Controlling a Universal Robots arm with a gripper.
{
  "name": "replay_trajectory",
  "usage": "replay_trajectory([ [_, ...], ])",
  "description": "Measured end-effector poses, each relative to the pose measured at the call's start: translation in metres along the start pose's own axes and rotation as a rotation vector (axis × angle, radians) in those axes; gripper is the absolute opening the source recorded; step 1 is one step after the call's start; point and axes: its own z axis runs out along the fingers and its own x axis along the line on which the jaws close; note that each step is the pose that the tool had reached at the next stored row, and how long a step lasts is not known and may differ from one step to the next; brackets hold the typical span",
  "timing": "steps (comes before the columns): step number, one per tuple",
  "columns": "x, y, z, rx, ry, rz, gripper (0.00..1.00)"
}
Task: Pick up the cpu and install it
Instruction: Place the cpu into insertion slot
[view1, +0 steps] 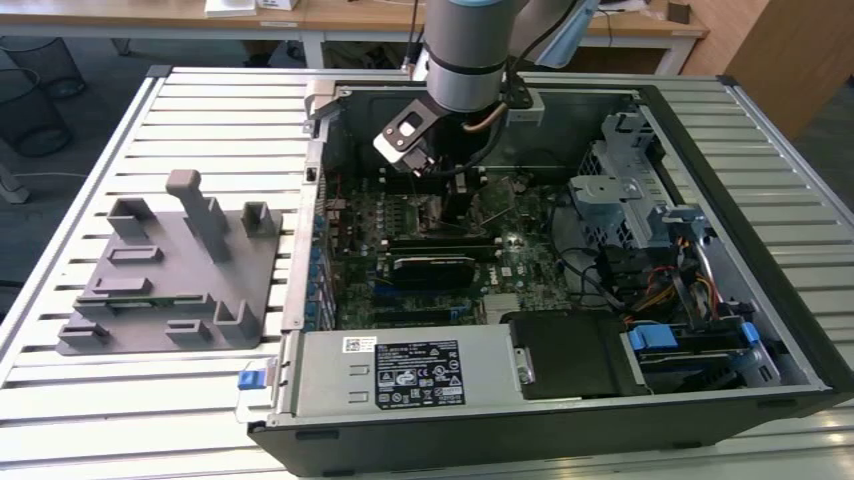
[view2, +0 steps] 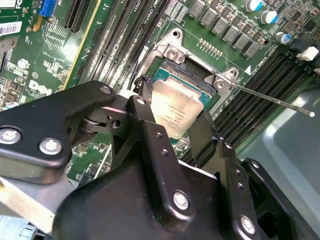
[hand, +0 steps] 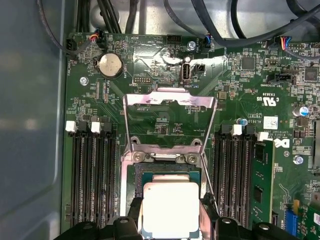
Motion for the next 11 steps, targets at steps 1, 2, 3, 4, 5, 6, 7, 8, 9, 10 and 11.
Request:
replay_trajectory([
  [1,0.0,0.0,0.0,0.0001,-0.0002,0.0,0.53],
  [2,0.0,0.0,0.0001,0.0,0.0,0.0,0.53],
  [3,0.0,0.0,0.0002,-0.0001,0.0,0.0,0.53],
  [4,0.0,0.0,0.0002,0.0,0.0,0.0,0.53],
  [5,0.0,0.0,0.0002,0.0,0.0,0.0,0.53],
  [6,0.0001,0.0001,0.0012,-0.0003,0.0003,0.0,0.53],
  [7,0.0,0.0,0.0017,-0.0001,0.0001,0.0,0.53],
  [8,0.0,0.0,0.0023,-0.0001,0.0001,0.0,0.53],
  [9,0.0,0.0,0.003,-0.0001,0.0002,0.0,0.53],
  [10,0.0,0.0001,0.0036,-0.0001,0.0001,0.0,0.53],
  [11,0.0,0.0001,0.004,0.0,0.0,0.0,0.53],
])
